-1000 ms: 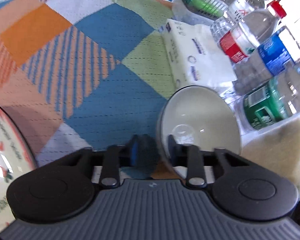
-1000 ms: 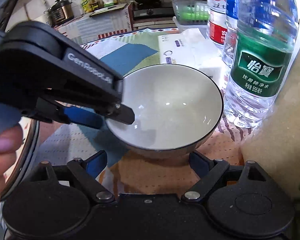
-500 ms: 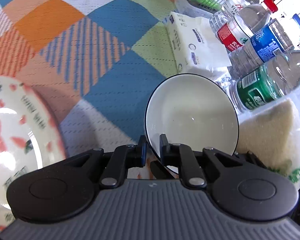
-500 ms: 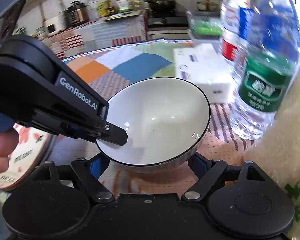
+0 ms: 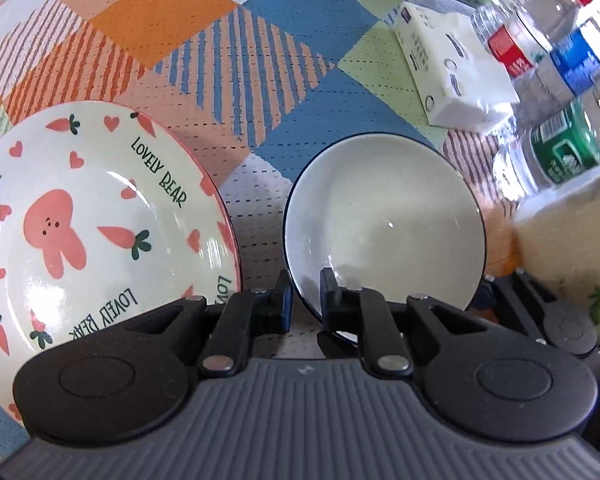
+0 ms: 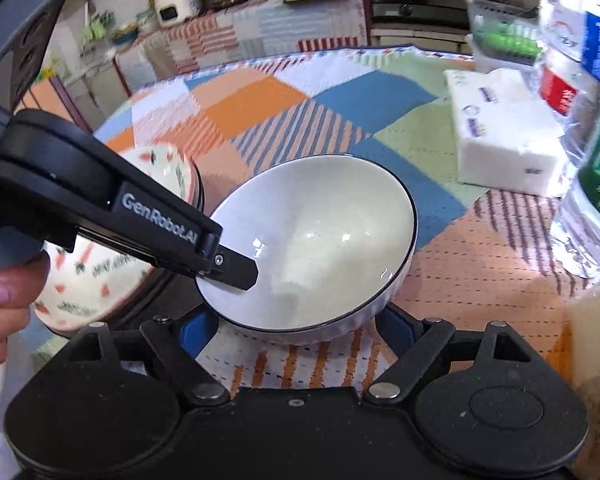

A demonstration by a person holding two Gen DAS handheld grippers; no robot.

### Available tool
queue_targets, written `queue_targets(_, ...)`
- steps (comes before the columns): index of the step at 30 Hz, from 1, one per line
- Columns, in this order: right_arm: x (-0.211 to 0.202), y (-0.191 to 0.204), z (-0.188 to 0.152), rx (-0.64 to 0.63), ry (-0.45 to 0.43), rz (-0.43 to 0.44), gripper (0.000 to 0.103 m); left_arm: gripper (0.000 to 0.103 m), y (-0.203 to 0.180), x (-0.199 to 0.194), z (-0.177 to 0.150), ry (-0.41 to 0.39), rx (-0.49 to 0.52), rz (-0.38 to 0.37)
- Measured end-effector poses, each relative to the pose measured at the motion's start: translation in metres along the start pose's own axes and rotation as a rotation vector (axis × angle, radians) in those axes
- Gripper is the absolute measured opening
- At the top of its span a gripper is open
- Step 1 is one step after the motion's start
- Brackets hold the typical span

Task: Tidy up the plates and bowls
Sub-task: 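Lift the white bowl with both tools and carry it toward another white bowl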

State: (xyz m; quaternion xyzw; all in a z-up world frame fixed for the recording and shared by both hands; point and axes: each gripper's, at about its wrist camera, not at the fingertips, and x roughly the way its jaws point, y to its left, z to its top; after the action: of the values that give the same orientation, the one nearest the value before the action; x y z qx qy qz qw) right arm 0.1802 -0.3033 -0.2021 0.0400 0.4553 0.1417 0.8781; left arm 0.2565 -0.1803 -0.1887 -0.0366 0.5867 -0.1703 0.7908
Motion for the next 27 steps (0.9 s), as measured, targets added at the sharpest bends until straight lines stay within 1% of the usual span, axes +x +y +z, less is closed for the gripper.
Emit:
queue_targets(2,0.001,0.003,0.000,-0.018,-0.012,-0.013,0.089,0.014,-0.004,-0.004,-0.003,-0.018,0.017,0.022)
queue_targets(4,-0.001,0.001,-0.001,0.001,-0.008,-0.019,0.088,0.022,-0.009,-0.014,-0.005,-0.030,0.037,0.020)
queue_targets(6,-0.006,-0.002,0.000,0.029,0.020,-0.033,0.089,0.024,-0.013,-0.030,-0.006,-0.058,0.062,0.022)
queue_targets(8,-0.014,-0.002,0.001,0.042,0.080,-0.042,0.089,0.031,-0.018,-0.050,-0.009,-0.090,0.100,0.022)
queue_targets(9,-0.023,-0.002,0.002,0.054,0.076,-0.038,0.089,0.035,-0.020,-0.060,-0.012,-0.106,0.120,0.023)
queue_targets(10,-0.034,-0.003,0.001,0.068,0.058,-0.019,0.089,0.036,-0.022,-0.071,-0.014,-0.119,0.135,0.022)
queue_targets(12,-0.054,-0.002,-0.001,0.071,0.048,0.023,0.089,0.038,-0.025,-0.092,-0.019,-0.134,0.165,0.010)
queue_targets(13,-0.064,0.001,-0.002,0.061,0.034,0.028,0.089,0.039,-0.026,-0.101,-0.022,-0.137,0.174,0.006)
queue_targets(17,-0.103,0.014,-0.009,-0.023,-0.001,0.012,0.090,0.041,-0.029,-0.133,-0.035,-0.139,0.218,0.003)
queue_targets(22,-0.144,0.031,-0.022,-0.114,-0.030,0.013,0.090,0.042,-0.032,-0.160,-0.056,-0.133,0.267,0.018)
queue_targets(24,-0.156,0.036,-0.025,-0.138,-0.040,0.015,0.090,0.042,-0.033,-0.169,-0.063,-0.144,0.260,0.035)
queue_targets(27,-0.173,0.043,-0.032,-0.157,-0.052,0.027,0.090,0.042,-0.034,-0.181,-0.076,-0.149,0.262,0.009)
